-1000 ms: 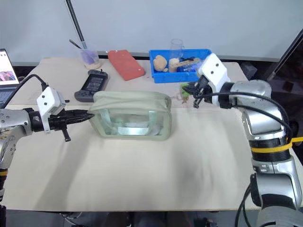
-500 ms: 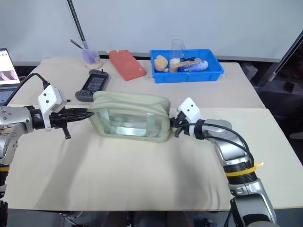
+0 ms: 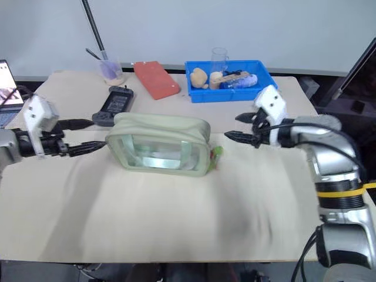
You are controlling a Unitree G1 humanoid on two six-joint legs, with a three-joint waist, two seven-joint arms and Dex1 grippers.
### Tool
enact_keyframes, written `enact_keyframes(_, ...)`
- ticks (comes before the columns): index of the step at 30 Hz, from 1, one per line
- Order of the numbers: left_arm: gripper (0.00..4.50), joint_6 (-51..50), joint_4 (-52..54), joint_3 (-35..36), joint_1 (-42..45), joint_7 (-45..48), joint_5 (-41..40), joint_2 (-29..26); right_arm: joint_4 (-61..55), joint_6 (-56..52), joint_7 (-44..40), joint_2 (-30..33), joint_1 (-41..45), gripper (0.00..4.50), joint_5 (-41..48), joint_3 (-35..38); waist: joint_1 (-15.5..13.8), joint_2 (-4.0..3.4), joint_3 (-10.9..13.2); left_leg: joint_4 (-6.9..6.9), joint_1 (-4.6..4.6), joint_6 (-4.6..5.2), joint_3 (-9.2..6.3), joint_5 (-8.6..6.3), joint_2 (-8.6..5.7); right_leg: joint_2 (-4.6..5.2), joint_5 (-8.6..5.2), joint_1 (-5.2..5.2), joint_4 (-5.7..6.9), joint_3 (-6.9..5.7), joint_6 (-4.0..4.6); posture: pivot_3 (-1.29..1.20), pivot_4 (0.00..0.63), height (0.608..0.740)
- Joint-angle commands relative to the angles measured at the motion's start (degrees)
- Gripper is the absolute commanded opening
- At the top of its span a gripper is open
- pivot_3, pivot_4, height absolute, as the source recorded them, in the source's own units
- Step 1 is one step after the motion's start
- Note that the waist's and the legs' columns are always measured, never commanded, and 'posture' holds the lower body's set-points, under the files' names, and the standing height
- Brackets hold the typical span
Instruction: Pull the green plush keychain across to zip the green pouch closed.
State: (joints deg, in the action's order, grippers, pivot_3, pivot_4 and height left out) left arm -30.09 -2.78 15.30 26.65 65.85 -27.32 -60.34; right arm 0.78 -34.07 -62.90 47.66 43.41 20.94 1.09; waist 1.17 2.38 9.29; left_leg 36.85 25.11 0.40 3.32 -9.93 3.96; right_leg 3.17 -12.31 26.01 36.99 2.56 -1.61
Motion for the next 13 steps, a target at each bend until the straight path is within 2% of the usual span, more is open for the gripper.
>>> enact_keyframes(1,4.50,-5.4,-1.5,6.0,1.4,3.1,-4.6,-4.9,-6.1,-7.0,-3.0,3.1,5.7,4.48,7.6,4.4,0.2,-0.02,0.0,-0.01,0.00,0.00,0.01,0.00,0.00,0.00,0.00,0.04,0.02,0.00,0.00,0.00,0.150,0.740)
enact_keyframes(7,4.50,-10.6,-4.1,8.2,5.3,3.7,-8.0,-8.2,-13.6,-16.8,-0.4,4.2,10.9,4.48,16.2,7.0,-0.4,-0.04,0.0,-0.01,0.01,-0.01,0.01,0.00,0.02,0.03,-0.04,0.06,0.04,-0.05,0.03,0.00,0.150,0.740)
enact_keyframes(13,4.50,-8.1,-4.4,7.1,4.7,4.2,-6.2,-8.3,-15.1,-18.3,2.9,4.2,11.4,4.48,18.3,7.4,-0.6,-0.04,0.0,0.02,0.05,-0.02,0.08,0.00,-0.03,0.13,-0.08,0.08,0.03,-0.04,0.16,0.00,0.150,0.740)
